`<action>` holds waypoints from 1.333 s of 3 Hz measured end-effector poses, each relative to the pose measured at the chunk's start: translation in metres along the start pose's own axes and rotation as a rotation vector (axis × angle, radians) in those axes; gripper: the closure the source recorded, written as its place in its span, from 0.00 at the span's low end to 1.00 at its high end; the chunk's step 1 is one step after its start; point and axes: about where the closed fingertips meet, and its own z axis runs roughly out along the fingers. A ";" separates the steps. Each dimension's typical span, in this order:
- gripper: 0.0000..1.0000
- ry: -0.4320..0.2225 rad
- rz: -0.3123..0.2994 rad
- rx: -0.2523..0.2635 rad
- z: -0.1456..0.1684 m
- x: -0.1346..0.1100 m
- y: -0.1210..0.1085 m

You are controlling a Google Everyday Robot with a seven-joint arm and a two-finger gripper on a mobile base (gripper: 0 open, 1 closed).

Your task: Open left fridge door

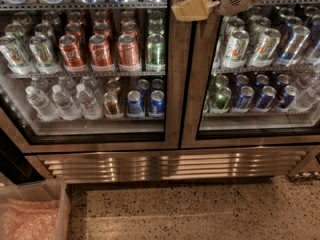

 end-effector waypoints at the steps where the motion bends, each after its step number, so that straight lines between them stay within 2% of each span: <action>1: 1.00 0.000 0.000 0.000 0.000 0.000 0.000; 4: 1.00 -0.004 0.005 0.005 -0.002 0.000 -0.003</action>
Offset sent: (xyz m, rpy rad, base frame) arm -0.0429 -0.0062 0.0082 0.0453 -0.0152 0.0342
